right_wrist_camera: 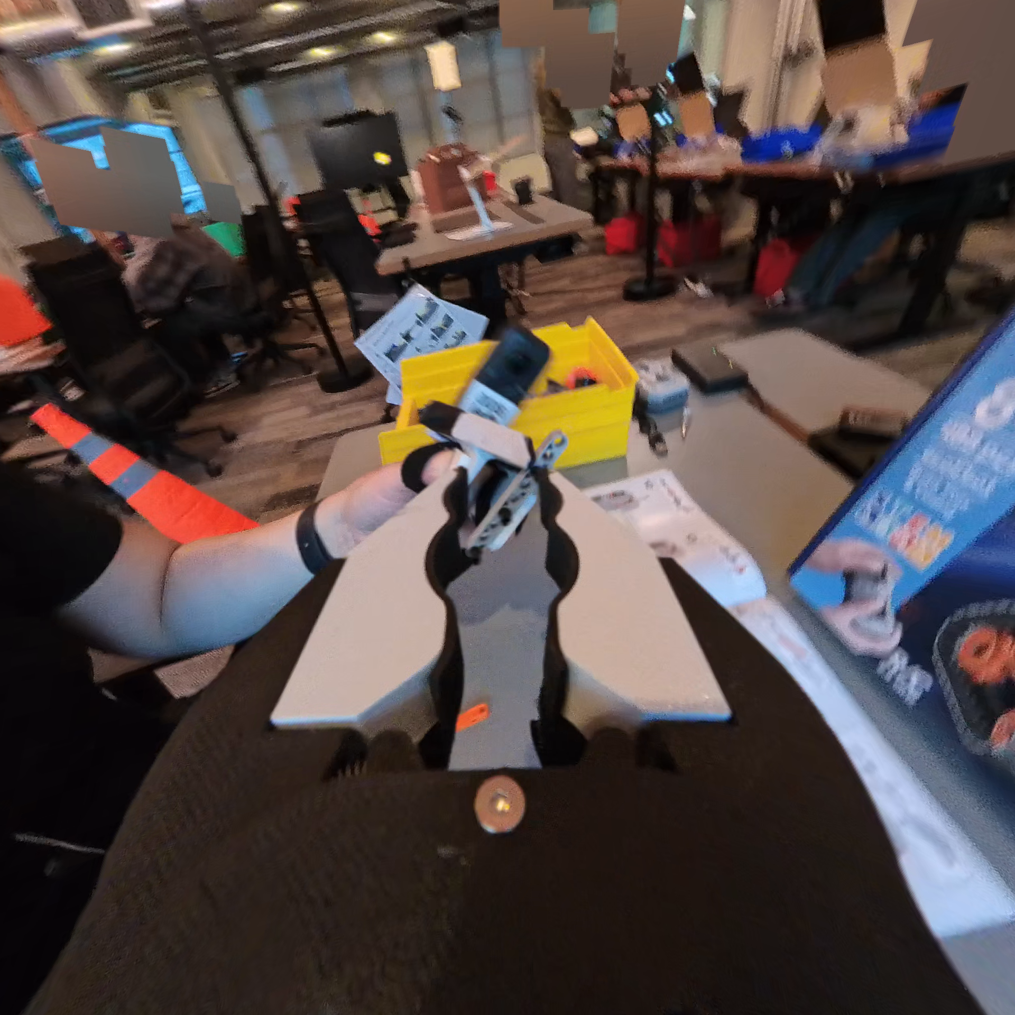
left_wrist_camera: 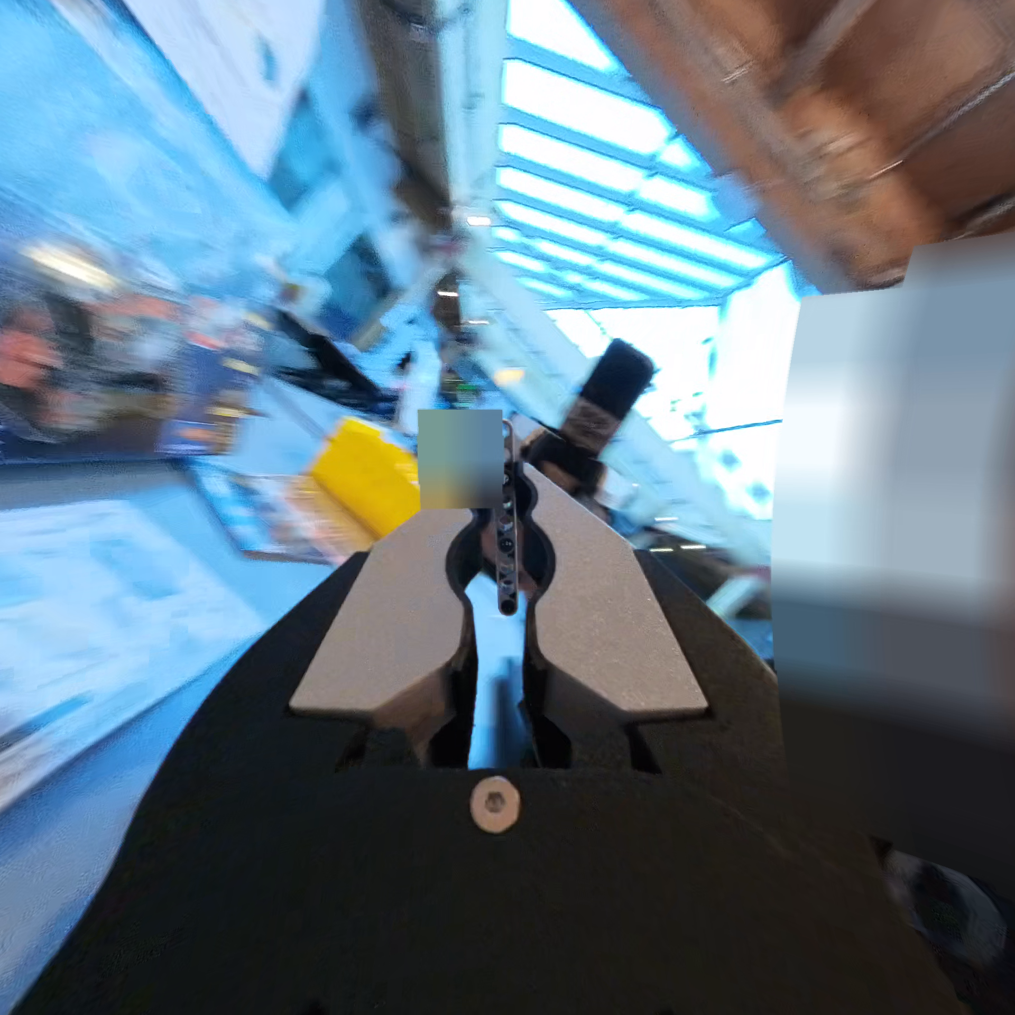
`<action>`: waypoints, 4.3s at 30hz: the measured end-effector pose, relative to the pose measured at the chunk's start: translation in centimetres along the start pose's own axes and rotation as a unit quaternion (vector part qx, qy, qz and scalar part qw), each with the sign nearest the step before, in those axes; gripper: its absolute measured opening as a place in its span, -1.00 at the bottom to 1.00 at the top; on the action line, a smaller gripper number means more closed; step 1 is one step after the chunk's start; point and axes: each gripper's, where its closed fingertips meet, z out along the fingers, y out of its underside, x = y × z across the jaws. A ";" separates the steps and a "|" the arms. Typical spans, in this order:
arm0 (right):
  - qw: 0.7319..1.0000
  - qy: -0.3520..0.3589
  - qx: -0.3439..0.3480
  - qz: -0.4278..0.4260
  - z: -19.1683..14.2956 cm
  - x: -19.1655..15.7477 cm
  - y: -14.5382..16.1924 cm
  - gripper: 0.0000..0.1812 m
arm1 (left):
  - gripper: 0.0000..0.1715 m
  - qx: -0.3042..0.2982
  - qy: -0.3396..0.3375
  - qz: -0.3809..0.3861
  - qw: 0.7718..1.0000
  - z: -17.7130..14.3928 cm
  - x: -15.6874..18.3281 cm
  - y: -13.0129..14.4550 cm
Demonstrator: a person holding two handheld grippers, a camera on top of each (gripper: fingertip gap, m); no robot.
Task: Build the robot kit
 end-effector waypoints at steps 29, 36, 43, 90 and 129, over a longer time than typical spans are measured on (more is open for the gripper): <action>0.723 0.425 -0.173 -0.516 5.7 -2.4 7.9 -0.86 | -0.96 0.289 -0.182 -0.115 0.933 -7.4 -0.8 3.4; 0.716 0.394 -0.188 -0.545 7.9 -3.7 10.0 -0.96 | -0.97 0.295 -0.216 -0.139 0.920 -9.4 -2.4 4.5; 0.728 0.367 -0.197 -0.545 7.9 -3.2 9.9 -0.98 | -0.97 0.314 -0.215 -0.150 0.913 -9.9 -2.6 4.4; 0.665 0.372 -0.220 -0.610 6.6 -0.7 11.0 -0.91 | -0.96 0.312 -0.172 -0.242 0.902 -9.6 -4.0 5.8; 0.680 0.366 -0.229 -0.593 6.2 -0.3 11.7 -0.90 | -0.96 0.237 -0.163 -0.232 0.929 -9.4 -3.6 7.4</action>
